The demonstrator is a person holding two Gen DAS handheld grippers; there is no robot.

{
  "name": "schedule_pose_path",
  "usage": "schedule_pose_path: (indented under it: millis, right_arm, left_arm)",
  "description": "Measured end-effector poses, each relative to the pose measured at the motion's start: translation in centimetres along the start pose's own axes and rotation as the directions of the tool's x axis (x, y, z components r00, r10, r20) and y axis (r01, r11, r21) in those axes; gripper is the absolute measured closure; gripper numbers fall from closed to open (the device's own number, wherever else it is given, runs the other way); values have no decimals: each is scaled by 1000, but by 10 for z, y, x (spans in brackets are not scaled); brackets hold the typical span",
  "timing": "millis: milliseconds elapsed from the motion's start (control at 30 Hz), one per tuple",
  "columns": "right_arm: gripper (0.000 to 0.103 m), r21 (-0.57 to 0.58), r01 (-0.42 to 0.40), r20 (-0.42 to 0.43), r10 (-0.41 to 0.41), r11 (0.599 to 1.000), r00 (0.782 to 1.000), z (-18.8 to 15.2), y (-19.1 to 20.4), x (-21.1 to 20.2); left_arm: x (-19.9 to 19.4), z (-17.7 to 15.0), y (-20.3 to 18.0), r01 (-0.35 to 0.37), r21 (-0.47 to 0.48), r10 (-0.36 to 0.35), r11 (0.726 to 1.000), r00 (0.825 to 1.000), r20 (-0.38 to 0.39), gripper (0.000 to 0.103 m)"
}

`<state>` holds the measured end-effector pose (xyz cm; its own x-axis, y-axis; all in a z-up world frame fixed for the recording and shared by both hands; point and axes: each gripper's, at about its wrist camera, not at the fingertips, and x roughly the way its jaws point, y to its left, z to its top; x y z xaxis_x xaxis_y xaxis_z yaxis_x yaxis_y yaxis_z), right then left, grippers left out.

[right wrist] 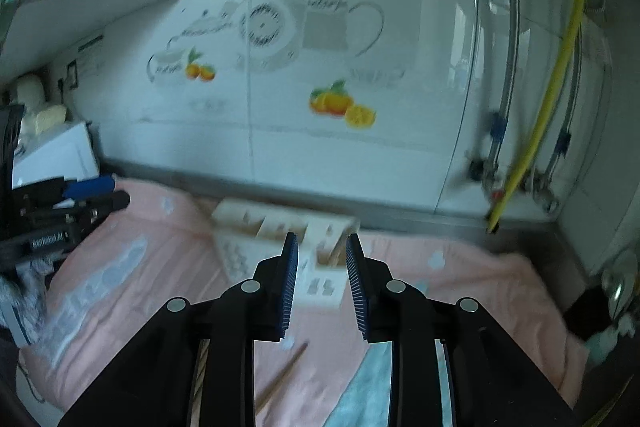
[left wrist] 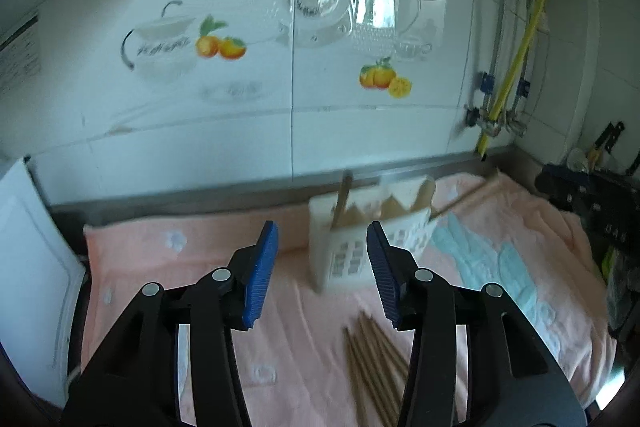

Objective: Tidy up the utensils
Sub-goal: 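Open the left tool over the holder while the right tool opens to drop its chopstick, then close the right tool on a chopstick while the left tool grasps another chopstick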

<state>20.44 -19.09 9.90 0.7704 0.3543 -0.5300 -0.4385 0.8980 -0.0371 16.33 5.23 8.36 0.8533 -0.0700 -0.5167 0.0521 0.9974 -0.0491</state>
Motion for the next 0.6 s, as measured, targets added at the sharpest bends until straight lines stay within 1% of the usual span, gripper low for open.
schedule_pose_path:
  millis: [200,333,467,600]
  right_arm:
    - [78,20,-25,-66,26,999,997,-69,27,-3]
    - [78,52,-41,-132,48,998,990,-118,47,1]
    - [78,78,-43,-172,56,996,984,-153,63,2]
    - [78,126,-31,-204,56,992,977,-182,76,5]
  left_arm:
    - [-20,-55,5,-31,-16,31,999,999,-33,56]
    - [-25,-90,11,-46,-46,42,998,997,-70,56]
    - [-30,-121,20,-43,-97,33,994,994,-102,56]
    - [-36,-148,25,-62,-123,47,990,991,-124,56]
